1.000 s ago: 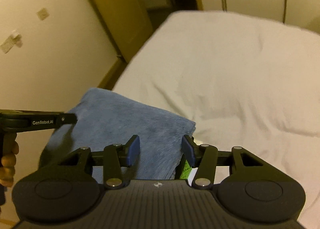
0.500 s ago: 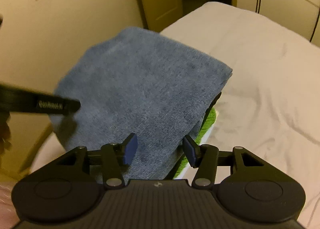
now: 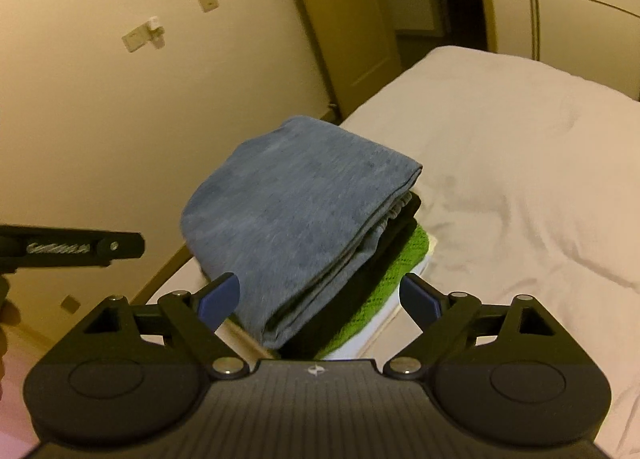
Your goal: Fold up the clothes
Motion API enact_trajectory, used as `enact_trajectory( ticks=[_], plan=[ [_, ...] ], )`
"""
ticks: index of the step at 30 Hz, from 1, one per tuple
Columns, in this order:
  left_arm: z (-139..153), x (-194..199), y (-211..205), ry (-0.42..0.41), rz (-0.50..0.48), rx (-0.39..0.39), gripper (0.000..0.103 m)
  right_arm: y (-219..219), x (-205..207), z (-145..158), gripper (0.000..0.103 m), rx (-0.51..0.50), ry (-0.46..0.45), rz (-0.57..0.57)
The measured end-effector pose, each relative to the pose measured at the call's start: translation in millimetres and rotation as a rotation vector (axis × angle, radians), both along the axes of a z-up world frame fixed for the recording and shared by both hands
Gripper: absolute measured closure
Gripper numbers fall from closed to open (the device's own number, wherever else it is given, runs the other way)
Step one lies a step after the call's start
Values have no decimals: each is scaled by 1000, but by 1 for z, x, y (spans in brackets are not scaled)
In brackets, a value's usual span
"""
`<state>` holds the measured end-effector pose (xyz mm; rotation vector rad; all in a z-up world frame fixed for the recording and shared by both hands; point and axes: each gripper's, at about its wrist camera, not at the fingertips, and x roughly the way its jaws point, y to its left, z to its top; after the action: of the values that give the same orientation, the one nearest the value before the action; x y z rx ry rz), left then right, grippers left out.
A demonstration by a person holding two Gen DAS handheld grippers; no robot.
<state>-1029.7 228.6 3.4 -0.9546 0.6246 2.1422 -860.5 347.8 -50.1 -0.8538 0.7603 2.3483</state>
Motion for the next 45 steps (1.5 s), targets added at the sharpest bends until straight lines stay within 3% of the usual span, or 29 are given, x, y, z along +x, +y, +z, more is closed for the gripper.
enact_trajectory(
  ticks=[2,4,13,23,25,27,30,38,45],
  plan=[
    [9,23,-15,21,38,12,15,-5,14,6,14,0,16,32],
    [15,46,-30,32,79,26,11,-10,30,11,14,7,24,68],
    [15,147,-67,17,221,44,1,-25,100,23,13,35,-2,187],
    [1,231,-91,19,349,49,1,-35,168,29,12,58,-37,315],
    [-3,247,-91,52,373,30,1,-33,175,26,3,58,-48,334],
    [-5,261,-91,91,386,27,1,-31,182,24,1,65,-45,354],
    [-7,273,-91,91,410,36,1,-28,189,23,1,68,-39,378],
    [-16,271,-97,-31,464,69,1,-20,187,16,1,64,-56,401],
    [-32,260,-93,-54,492,57,1,-15,169,1,1,52,-94,421]
  ],
)
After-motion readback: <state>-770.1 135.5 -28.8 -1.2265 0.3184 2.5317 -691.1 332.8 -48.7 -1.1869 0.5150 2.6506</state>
